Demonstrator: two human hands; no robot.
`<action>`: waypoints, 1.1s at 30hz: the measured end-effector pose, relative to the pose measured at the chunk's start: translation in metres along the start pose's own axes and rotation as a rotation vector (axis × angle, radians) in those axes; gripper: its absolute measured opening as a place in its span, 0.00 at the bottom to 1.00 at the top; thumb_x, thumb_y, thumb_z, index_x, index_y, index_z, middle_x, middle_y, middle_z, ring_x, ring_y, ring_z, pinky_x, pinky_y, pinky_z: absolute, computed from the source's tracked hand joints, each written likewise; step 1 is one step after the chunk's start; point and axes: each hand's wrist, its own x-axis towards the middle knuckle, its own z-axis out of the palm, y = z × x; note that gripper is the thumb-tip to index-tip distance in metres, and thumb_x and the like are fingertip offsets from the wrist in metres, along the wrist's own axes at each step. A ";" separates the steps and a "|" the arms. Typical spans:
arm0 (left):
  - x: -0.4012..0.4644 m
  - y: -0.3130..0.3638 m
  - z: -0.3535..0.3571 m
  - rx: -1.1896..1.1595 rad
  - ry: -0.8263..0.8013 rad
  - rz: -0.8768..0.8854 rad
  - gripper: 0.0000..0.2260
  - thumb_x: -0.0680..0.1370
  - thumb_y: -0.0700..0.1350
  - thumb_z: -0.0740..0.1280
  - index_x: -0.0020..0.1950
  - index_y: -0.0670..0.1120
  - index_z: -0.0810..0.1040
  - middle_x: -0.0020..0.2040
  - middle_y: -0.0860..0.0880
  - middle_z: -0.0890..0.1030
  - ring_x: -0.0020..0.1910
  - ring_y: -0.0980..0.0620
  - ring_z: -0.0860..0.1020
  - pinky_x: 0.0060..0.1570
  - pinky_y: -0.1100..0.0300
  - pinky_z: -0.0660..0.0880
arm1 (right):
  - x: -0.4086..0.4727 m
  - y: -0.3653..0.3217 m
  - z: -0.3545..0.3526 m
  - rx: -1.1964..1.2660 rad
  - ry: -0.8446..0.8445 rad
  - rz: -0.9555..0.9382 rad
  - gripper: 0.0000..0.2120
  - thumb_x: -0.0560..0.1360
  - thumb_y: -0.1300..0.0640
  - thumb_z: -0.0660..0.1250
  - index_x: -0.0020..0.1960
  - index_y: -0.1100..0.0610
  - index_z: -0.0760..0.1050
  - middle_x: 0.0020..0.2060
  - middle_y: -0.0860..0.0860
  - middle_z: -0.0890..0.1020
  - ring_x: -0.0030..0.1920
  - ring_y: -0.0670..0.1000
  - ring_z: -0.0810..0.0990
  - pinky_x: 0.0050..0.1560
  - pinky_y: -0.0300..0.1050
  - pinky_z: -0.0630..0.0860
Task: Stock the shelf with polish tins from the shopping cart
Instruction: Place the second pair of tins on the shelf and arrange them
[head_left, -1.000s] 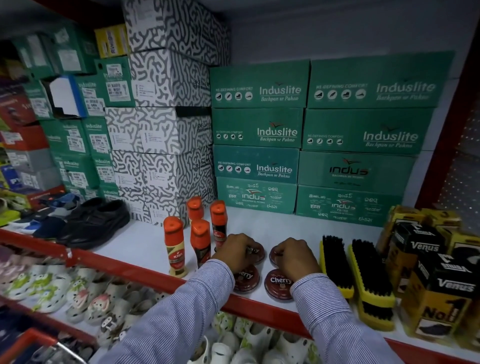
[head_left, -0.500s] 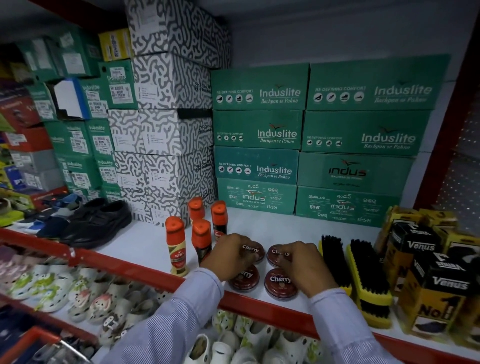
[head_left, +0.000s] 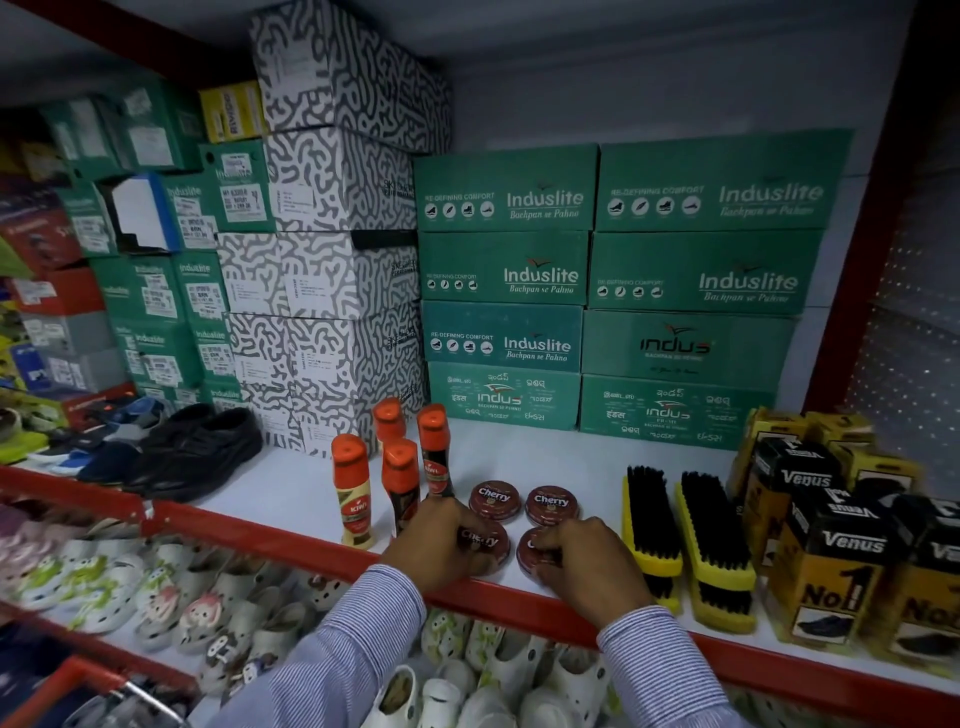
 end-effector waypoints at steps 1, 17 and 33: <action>-0.001 0.000 0.000 0.003 0.002 0.004 0.12 0.69 0.43 0.77 0.51 0.51 0.87 0.47 0.52 0.88 0.36 0.78 0.75 0.38 0.83 0.65 | 0.001 0.000 0.001 -0.012 0.008 -0.001 0.10 0.70 0.54 0.69 0.50 0.48 0.83 0.44 0.54 0.86 0.48 0.56 0.82 0.45 0.45 0.77; -0.006 -0.001 0.002 0.024 0.012 -0.038 0.12 0.70 0.48 0.75 0.53 0.56 0.85 0.49 0.57 0.87 0.41 0.70 0.79 0.43 0.81 0.67 | -0.002 -0.005 0.001 -0.010 0.059 0.012 0.06 0.70 0.51 0.70 0.42 0.52 0.82 0.39 0.54 0.85 0.43 0.55 0.82 0.37 0.42 0.71; 0.036 0.123 0.064 0.109 -0.063 0.229 0.28 0.77 0.48 0.67 0.77 0.51 0.63 0.79 0.52 0.63 0.78 0.54 0.59 0.77 0.60 0.53 | -0.055 0.086 -0.065 -0.102 0.134 0.085 0.26 0.77 0.65 0.61 0.73 0.52 0.66 0.73 0.51 0.69 0.75 0.52 0.65 0.67 0.48 0.72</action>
